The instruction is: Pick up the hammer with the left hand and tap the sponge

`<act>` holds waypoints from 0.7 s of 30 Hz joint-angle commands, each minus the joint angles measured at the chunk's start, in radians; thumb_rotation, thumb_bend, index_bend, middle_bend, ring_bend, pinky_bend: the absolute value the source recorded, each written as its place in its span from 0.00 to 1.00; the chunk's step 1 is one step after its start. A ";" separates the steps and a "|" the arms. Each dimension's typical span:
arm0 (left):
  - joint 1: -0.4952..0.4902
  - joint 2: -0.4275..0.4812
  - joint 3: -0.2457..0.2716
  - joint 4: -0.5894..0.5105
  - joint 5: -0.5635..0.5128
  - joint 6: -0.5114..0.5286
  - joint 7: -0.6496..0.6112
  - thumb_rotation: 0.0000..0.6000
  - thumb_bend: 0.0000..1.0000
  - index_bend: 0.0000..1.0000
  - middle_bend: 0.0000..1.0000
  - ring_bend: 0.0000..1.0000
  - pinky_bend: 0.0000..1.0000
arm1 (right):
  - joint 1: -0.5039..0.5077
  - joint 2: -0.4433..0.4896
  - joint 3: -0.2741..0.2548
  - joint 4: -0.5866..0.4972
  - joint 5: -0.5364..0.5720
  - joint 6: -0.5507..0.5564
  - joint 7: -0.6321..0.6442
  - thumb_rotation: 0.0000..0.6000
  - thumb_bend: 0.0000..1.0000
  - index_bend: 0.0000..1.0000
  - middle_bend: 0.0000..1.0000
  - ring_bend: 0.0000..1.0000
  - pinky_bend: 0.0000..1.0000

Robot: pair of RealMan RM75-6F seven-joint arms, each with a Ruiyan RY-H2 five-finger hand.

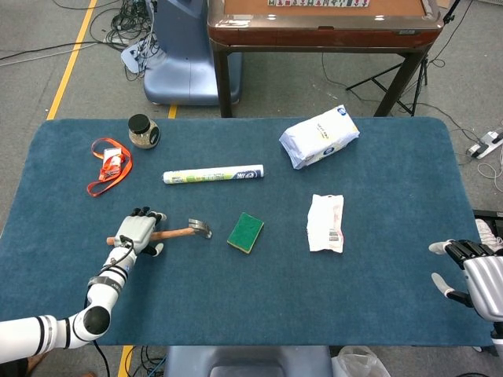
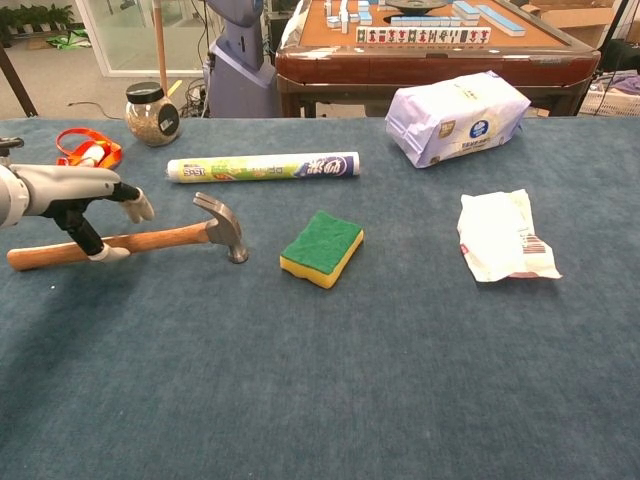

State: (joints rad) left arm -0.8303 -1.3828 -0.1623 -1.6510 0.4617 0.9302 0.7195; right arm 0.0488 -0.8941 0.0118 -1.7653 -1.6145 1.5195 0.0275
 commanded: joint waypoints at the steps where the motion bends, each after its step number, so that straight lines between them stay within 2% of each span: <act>1: -0.012 -0.010 0.008 0.007 -0.005 0.000 -0.004 1.00 0.31 0.23 0.22 0.02 0.03 | 0.000 0.000 0.000 0.000 0.001 -0.001 0.000 1.00 0.28 0.38 0.41 0.33 0.41; 21: -0.064 -0.064 0.035 0.059 0.004 0.005 -0.054 1.00 0.32 0.37 0.39 0.16 0.03 | -0.006 0.000 0.001 0.003 0.013 -0.004 0.000 1.00 0.28 0.38 0.41 0.32 0.41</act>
State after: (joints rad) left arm -0.8945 -1.4457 -0.1279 -1.5930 0.4648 0.9343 0.6658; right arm 0.0425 -0.8946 0.0123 -1.7621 -1.6018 1.5152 0.0271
